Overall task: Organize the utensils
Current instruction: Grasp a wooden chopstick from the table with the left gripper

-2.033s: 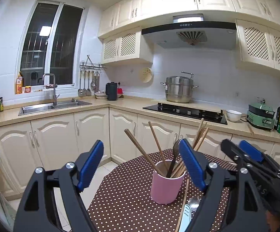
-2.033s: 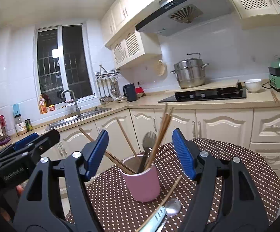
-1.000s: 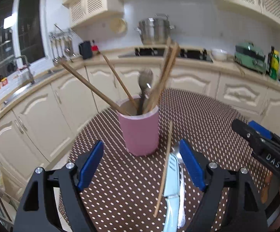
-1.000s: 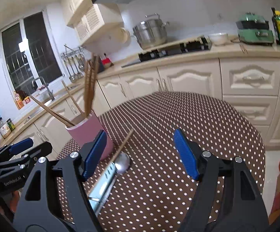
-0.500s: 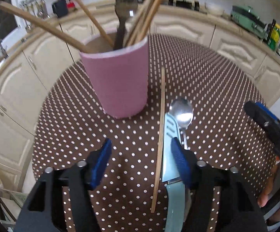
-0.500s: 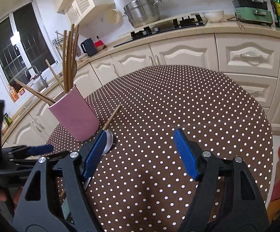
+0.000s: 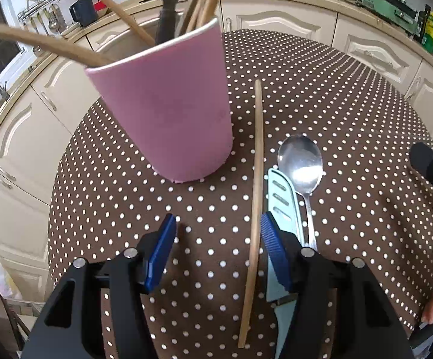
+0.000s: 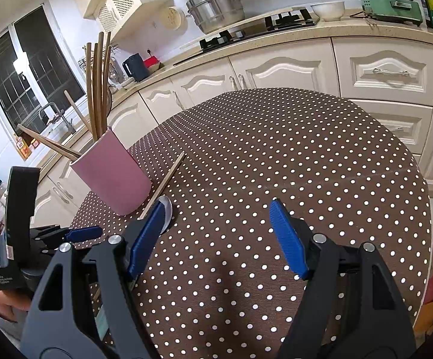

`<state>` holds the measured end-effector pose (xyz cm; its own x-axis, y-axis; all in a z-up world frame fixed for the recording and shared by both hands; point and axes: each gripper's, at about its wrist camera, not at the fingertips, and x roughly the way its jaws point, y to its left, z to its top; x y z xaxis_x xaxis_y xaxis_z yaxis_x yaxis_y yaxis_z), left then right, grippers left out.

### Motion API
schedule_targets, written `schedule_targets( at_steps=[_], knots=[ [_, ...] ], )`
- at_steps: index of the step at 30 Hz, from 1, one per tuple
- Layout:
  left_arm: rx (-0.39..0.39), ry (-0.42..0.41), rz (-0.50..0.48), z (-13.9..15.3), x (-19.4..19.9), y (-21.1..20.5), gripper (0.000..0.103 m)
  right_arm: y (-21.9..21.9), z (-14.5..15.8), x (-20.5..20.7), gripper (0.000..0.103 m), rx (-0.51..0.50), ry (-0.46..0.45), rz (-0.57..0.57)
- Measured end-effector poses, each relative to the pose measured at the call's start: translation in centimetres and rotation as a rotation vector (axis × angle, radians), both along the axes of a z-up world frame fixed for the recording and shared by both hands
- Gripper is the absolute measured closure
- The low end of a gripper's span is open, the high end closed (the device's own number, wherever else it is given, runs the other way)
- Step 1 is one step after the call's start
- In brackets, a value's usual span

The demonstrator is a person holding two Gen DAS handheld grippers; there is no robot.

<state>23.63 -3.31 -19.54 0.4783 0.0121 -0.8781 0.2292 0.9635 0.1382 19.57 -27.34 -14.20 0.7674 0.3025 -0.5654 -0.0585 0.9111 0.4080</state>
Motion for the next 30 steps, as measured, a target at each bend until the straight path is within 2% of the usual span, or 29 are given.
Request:
schedule_targets(
  at_steps=[3,4,6,7,10,16,22,30],
  knots=[
    [0.020,-0.010,-0.001,-0.1,0.8,-0.7,0.046,0.1,-0.1,0.2,0.031,0.001,0.007,0.004],
    [0.005,-0.010,-0.008,-0.1,0.8,-0.8,0.062,0.0,-0.1,0.2,0.031,0.001,0.009,0.006],
    [-0.067,0.013,-0.025,-0.2,0.9,-0.9,0.086,0.1,-0.2,0.2,0.031,-0.003,0.013,0.009],
    [-0.070,0.014,-0.020,-0.1,0.9,-1.0,0.095,0.1,-0.2,0.3,0.031,-0.005,0.017,0.011],
    [-0.061,0.004,-0.029,-0.3,0.2,-1.2,0.097,0.5,-0.3,0.6,0.031,-0.020,0.036,0.021],
    [-0.122,0.030,-0.025,-0.2,-3.0,0.8,0.098,2.6,-0.7,1.3,0.031,-0.072,0.110,0.095],
    [-0.199,0.058,-0.002,-0.5,-7.0,3.8,0.097,6.7,-1.2,2.3,0.031,-0.187,0.203,0.183],
    [-0.249,0.070,0.040,-0.4,-9.3,6.4,0.096,9.9,-1.8,3.3,0.031,-0.317,0.247,0.188]
  ],
)
